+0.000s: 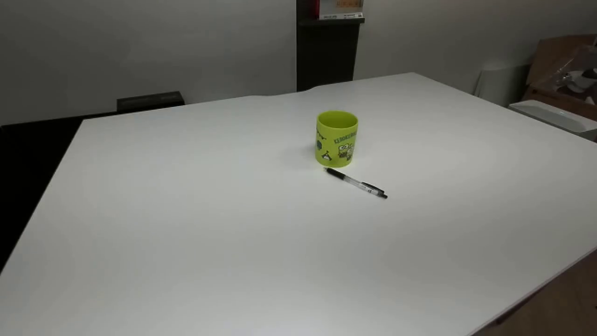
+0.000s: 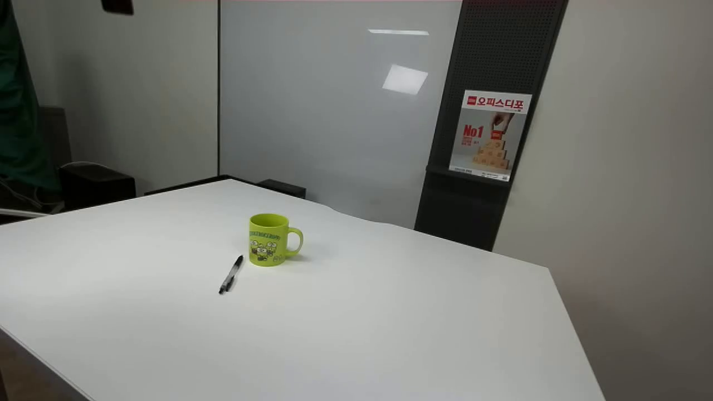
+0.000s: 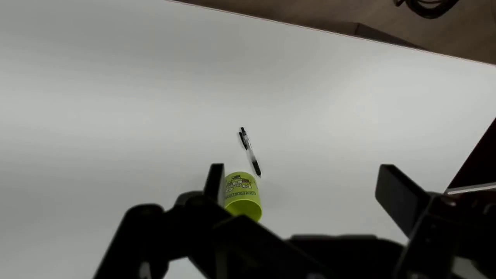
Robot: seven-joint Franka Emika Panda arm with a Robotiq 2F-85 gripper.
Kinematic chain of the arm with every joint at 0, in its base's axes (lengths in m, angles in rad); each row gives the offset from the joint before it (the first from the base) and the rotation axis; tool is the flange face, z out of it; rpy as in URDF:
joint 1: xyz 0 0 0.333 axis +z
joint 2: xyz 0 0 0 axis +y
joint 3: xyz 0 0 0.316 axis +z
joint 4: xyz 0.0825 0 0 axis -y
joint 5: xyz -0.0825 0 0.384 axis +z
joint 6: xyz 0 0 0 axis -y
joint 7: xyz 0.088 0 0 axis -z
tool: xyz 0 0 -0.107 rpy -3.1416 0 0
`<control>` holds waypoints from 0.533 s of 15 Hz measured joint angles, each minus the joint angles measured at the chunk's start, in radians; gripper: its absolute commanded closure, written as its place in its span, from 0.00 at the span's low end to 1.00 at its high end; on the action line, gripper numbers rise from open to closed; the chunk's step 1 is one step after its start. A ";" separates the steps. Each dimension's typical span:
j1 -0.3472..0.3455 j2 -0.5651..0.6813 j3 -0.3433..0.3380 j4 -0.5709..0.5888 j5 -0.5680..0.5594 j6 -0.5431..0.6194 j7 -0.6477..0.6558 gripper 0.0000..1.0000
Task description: Place the pen in the mug
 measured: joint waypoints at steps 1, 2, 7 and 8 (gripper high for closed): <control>0.000 0.000 0.000 0.000 0.000 0.000 0.000 0.00; 0.000 0.000 0.000 0.000 0.000 0.000 0.000 0.00; 0.000 0.016 0.006 0.000 -0.028 0.095 -0.021 0.00; 0.000 0.035 0.009 0.000 -0.048 0.149 -0.029 0.00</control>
